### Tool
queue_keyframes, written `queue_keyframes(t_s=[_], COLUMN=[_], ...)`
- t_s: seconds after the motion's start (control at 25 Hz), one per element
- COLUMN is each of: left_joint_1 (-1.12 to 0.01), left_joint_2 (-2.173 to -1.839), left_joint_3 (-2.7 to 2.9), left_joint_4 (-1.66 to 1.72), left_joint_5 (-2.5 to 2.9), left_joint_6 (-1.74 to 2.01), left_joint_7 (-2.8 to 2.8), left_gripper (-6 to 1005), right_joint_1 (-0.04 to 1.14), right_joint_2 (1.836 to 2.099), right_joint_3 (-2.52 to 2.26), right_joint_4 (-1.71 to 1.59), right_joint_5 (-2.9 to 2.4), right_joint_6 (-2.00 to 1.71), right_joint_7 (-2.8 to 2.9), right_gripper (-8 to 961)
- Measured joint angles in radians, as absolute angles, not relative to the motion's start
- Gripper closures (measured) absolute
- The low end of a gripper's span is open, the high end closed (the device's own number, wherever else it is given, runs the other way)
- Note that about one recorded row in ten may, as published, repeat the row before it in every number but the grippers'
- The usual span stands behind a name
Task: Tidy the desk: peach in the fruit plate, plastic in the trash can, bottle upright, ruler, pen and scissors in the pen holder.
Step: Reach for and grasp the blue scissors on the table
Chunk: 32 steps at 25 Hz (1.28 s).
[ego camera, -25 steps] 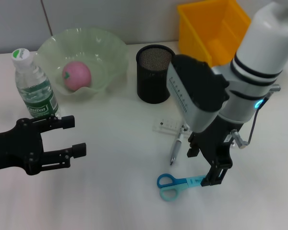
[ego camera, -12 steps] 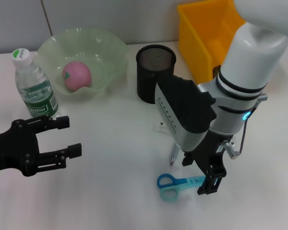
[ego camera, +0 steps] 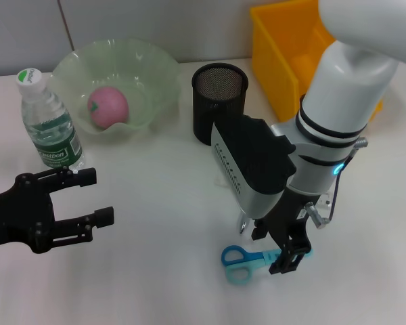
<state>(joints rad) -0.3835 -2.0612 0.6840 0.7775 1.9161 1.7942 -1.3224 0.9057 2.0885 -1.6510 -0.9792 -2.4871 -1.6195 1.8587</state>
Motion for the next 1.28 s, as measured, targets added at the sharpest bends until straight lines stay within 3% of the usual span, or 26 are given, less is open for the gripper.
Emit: queue_keyframes(t_s=[0.16, 0.32, 1.28], left_joint_1=[-0.381, -0.376, -0.371], left_joint_2=[-2.060, -2.060, -2.059], left_joint_3=[0.684, 0.684, 0.684], left_joint_4=[0.778, 0.778, 0.783], left_joint_5=[1.916, 1.914, 1.917], left_joint_6=[1.794, 1.794, 1.801], left_joint_7=[-1.323, -1.322, -1.322], left_gripper=[199, 199, 200], right_joint_1=[0.906, 0.907, 0.904], right_joint_2=[2.089, 2.089, 2.089], right_joint_3=[-1.668, -1.692, -1.726], right_joint_4=[-0.957, -0.943, -0.920], right_joint_5=[-2.480, -2.466, -2.456], right_joint_6=[-1.598, -1.575, -1.531], right_joint_7=[1.859, 1.867, 1.898], right_gripper=[333, 485, 508])
